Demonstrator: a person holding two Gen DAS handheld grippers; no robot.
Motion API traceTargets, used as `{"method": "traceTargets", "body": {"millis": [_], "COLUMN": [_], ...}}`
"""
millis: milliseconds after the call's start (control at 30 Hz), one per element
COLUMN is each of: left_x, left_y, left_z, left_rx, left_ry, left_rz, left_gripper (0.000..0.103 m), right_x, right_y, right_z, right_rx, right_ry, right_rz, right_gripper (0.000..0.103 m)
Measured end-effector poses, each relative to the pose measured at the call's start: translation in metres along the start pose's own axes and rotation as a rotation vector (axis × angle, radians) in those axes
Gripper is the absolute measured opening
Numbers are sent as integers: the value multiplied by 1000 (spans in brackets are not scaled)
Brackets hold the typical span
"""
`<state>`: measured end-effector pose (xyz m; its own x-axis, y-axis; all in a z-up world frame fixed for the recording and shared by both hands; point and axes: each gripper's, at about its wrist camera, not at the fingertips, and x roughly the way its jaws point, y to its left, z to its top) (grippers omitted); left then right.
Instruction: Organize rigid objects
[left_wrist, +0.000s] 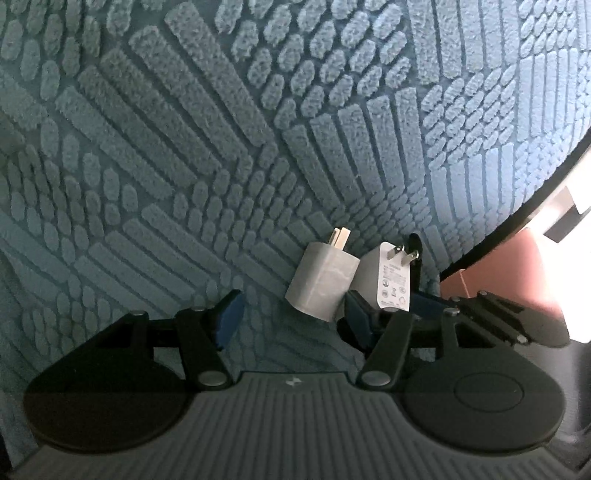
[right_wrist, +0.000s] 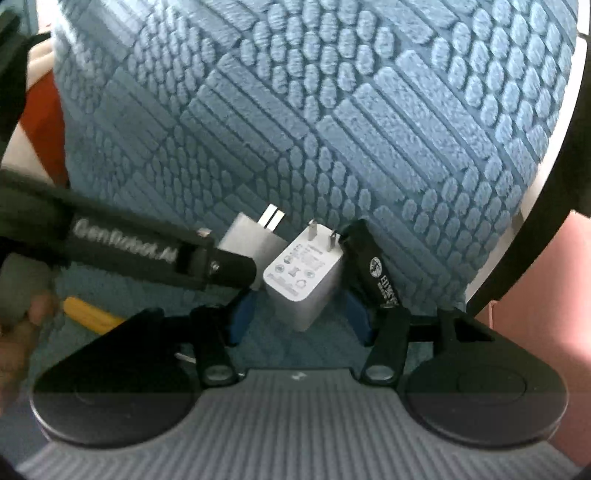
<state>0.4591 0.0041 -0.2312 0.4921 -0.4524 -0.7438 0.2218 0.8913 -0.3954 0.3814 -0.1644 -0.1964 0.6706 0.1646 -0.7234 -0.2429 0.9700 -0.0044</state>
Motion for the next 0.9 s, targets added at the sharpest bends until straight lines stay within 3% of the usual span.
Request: {"method": "traceTargets", "body": {"millis": [133,200,300,667,900], "left_x": [-13,-17,-24,-10,1], "left_y": [17,18,18,2,-5], "left_z": [1,1,-1,-9,-13], "left_rx": [-55,-43,-22,-11,-41], "left_ry": [3,-12,-22,-71,-107], "left_rz": [-25,-52,-76,-68,-66], "left_gripper": [62,48,36,38,38], "right_x": [-1,-3,-7,4,14], "right_y": [-7,-8,-12,5,18], "right_z": [3,5,8,-1,1], "right_rx": [33,28,24,-16,-47], "right_ry": [2,10,36,19,5], "right_rz": [6,-4,-10,24,-9], "right_gripper": [53,52,52,52,50]}}
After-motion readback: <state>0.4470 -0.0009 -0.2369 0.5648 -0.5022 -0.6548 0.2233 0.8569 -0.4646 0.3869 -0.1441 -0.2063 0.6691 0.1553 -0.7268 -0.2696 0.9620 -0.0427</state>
